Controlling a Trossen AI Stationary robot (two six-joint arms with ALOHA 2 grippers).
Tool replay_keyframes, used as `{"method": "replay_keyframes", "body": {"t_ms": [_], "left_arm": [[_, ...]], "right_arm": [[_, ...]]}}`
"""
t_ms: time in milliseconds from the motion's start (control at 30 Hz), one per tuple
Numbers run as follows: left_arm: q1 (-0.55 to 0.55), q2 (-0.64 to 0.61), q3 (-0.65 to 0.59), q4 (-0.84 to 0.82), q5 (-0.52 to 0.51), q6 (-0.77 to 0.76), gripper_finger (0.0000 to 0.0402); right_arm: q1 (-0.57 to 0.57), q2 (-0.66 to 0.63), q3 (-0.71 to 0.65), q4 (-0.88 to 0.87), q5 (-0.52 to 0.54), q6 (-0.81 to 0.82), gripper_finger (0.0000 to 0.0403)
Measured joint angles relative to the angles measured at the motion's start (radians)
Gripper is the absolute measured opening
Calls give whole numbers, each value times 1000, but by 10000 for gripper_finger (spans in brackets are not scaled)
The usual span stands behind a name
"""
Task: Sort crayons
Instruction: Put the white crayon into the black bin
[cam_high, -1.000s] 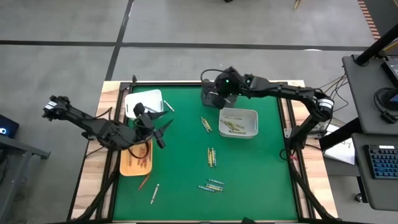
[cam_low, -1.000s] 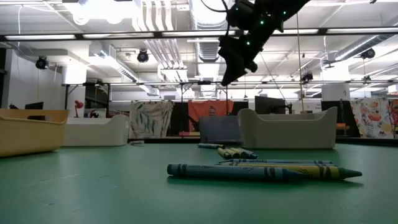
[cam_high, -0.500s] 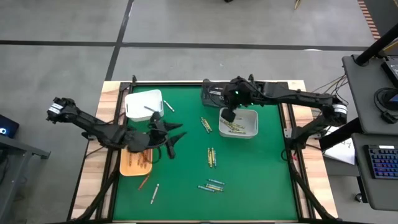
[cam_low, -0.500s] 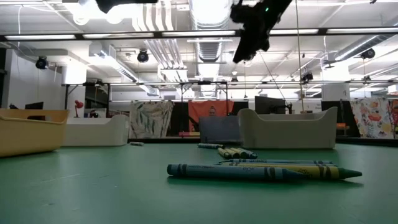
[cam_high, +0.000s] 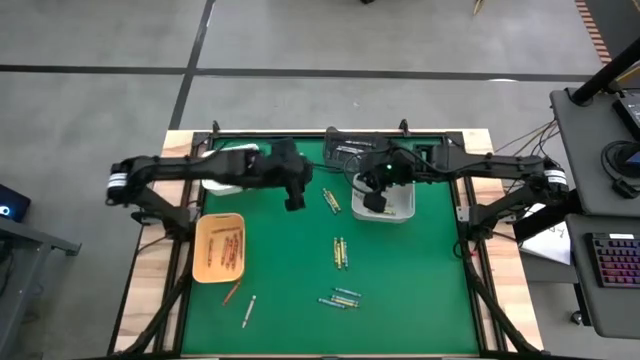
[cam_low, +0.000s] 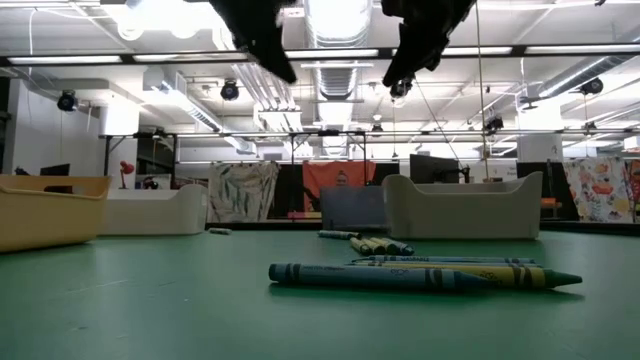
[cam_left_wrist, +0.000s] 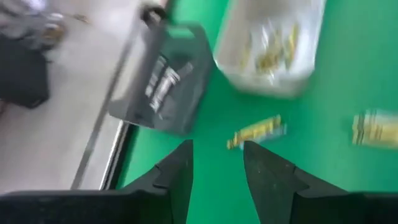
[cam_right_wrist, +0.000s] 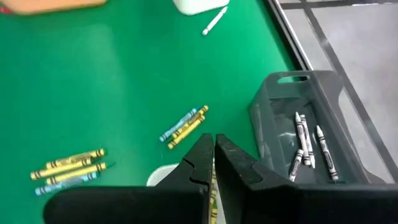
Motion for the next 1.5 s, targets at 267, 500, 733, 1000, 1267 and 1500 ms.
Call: {"method": "replay_keyframes", "body": {"t_ms": [267,500,733,1000,1267,1500], "left_arm": [[141,130,48,-170,181,363,120],[222,187,3,-169,187,362,120],[256,245,-14,-166,187,349,120],[282,289,-23,-213,186,354,131],[287,290,-75,-213,179,340,190],[290,289,-144,-181,151,341,216]], "right_arm": [[-1,3,-63,8,8,-10,9],[-1,-1,-121,34,8,-2,9],[-1,-1,-156,59,8,9,9],[-1,-2,-164,67,8,22,9],[-1,-2,-164,110,8,24,9],[-1,-2,-164,131,8,18,9]]}}
